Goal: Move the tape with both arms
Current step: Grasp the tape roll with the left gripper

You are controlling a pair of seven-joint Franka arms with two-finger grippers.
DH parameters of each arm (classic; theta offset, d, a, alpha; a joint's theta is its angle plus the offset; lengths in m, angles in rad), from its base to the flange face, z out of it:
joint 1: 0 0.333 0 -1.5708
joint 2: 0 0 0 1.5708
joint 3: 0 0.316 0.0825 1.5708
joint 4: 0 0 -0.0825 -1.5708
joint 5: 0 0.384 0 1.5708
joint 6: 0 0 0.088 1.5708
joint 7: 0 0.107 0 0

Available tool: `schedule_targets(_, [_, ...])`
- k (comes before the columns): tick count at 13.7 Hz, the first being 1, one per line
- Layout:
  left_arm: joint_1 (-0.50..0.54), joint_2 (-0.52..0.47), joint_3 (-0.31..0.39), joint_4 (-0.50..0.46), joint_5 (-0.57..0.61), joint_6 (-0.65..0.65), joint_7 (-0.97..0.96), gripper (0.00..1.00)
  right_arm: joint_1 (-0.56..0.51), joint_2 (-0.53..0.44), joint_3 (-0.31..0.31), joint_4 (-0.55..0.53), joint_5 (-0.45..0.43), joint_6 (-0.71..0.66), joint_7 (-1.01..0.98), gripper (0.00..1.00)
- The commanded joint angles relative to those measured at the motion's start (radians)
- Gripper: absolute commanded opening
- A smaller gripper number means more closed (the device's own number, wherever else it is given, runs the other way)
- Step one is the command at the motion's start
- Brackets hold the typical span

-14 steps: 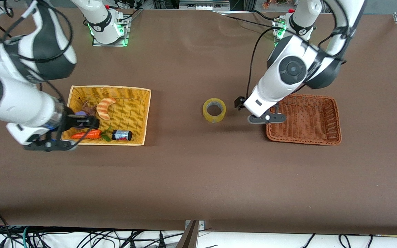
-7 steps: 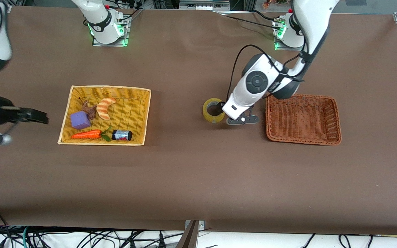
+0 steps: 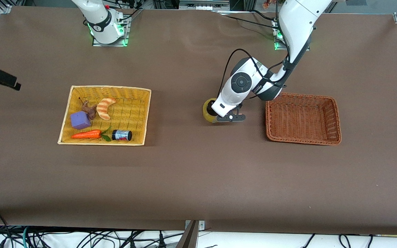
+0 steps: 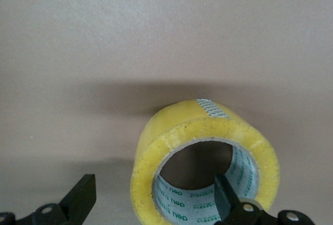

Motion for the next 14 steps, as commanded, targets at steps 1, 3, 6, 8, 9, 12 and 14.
schedule_targets(1, [-0.007, 0.0, 0.006, -0.043, 0.042, 0.065, -0.02, 0.99, 0.032, -0.103, -0.025, -0.144, 0.01, 0.053, 0.023, 1.0])
schedule_targets(3, [-0.007, 0.0, 0.006, -0.089, 0.046, 0.121, -0.019, 0.85, 0.061, -0.094, -0.039, -0.144, 0.012, 0.042, 0.005, 1.0])
schedule_targets(6, [-0.005, -0.003, 0.006, -0.096, 0.046, 0.129, -0.017, 0.15, 0.1, -0.07, -0.039, -0.144, 0.004, -0.006, 0.017, 1.0])
schedule_targets(8, [-0.002, -0.011, 0.006, -0.098, 0.046, 0.125, -0.014, 0.0, 0.1, -0.07, -0.057, -0.14, 0.004, -0.066, 0.018, 1.0])
schedule_targets(9, [-0.001, -0.015, 0.006, -0.097, 0.046, 0.122, -0.011, 0.0, 0.098, -0.083, -0.059, -0.131, 0.003, -0.073, 0.014, 1.0])
schedule_targets(12, [0.016, -0.061, 0.006, -0.095, 0.045, 0.088, -0.008, 0.0, 0.09, -0.126, -0.063, -0.125, 0.003, -0.108, 0.018, 1.0])
schedule_targets(14, [0.062, -0.107, 0.006, -0.095, 0.046, 0.073, -0.004, 0.0, 0.075, -0.12, -0.065, -0.105, -0.016, -0.106, 0.015, 1.0])
